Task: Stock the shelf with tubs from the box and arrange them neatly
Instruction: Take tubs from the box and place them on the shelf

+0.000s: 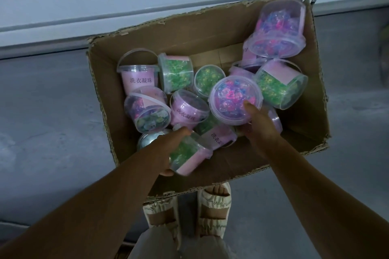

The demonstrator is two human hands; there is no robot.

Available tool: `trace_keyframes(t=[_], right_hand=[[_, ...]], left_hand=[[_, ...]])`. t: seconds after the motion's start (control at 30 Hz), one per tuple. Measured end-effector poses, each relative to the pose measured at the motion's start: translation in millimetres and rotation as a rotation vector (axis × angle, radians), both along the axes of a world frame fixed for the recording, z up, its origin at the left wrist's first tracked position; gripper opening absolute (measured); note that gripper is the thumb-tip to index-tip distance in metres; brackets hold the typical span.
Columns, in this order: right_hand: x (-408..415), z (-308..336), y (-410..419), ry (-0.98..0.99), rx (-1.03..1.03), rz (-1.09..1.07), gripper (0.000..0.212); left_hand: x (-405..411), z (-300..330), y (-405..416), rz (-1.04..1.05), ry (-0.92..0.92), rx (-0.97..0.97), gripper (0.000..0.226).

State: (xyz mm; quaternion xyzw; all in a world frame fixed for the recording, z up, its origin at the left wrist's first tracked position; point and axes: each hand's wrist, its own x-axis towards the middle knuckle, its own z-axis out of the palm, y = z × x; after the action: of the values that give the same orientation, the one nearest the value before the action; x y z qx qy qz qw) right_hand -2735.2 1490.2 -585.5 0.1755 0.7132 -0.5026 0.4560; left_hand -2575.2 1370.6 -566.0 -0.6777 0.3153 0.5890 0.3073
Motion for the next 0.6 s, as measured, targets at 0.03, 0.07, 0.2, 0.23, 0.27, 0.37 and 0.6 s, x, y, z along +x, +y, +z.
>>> trace_keyframes(t=[0.03, 0.07, 0.2, 0.23, 0.27, 0.37, 0.6], right_hand=[[0, 1, 0, -0.003, -0.005, -0.008, 0.059], [1, 2, 0, 0.01, 0.01, -0.009, 0.065], [2, 26, -5, 0.114, 0.05, 0.034, 0.068], [3, 37, -5, 0.13, 0.035, 0.042, 0.057], [3, 48, -6, 0.139, 0.016, 0.049, 0.045], [-2, 89, -10, 0.171, -0.044, 0.06, 0.01], [-13, 226, -40, 0.206, -0.073, 0.091, 0.042]], left_hand=[[1, 0, 0, 0.03, 0.004, -0.02, 0.048], [2, 2, 2, 0.06, 0.004, -0.044, 0.053], [10, 16, 7, 0.171, 0.092, -0.165, 0.056], [11, 22, 7, 0.198, 0.122, -0.21, 0.056], [11, 32, 6, 0.236, 0.144, -0.252, 0.054], [10, 73, -2, 0.365, 0.189, -0.328, 0.049], [6, 211, -39, 0.47, 0.377, -0.471, 0.051]])
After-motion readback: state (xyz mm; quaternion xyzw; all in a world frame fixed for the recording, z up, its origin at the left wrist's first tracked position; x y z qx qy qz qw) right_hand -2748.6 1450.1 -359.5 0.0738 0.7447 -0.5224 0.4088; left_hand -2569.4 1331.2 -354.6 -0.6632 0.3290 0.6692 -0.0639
